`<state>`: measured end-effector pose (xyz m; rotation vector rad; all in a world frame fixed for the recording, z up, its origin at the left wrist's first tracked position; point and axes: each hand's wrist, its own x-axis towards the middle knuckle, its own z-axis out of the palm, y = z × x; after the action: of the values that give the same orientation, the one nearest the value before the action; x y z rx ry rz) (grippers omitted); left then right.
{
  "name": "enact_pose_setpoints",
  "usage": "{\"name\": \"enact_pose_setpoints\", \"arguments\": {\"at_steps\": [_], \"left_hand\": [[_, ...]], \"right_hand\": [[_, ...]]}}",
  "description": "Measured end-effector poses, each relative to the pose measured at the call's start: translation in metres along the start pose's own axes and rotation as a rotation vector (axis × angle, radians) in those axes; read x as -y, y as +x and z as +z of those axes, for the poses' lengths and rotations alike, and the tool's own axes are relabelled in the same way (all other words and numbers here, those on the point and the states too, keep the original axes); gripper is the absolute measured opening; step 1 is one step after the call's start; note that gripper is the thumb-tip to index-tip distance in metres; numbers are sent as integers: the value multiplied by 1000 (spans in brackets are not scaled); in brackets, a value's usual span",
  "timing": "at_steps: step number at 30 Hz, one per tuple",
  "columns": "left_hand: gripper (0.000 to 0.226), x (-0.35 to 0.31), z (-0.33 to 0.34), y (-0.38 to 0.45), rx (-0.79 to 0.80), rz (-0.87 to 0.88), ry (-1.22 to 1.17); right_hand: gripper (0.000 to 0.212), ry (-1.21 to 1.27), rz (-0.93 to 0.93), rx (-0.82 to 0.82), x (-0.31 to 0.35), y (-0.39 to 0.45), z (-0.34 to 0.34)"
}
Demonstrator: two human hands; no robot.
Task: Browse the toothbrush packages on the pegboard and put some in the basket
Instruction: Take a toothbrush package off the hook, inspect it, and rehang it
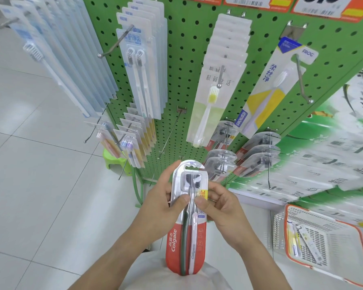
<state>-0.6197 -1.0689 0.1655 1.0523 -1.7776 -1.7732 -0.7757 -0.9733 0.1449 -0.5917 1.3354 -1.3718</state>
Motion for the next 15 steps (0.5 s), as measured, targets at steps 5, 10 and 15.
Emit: {"name": "enact_pose_setpoints", "arguments": {"at_steps": [5,10,15], "left_hand": [[73,-7,0,-1,-33,-4,13],[72,-7,3,4,-112,-16,29],[71,0,2,7,-172,-39,-18]], "right_hand": [[42,-59,55,33,-5,-3,-6],[32,-54,68,69,3,-4,-2],[40,-132,130,204,-1,-11,-2]]}}
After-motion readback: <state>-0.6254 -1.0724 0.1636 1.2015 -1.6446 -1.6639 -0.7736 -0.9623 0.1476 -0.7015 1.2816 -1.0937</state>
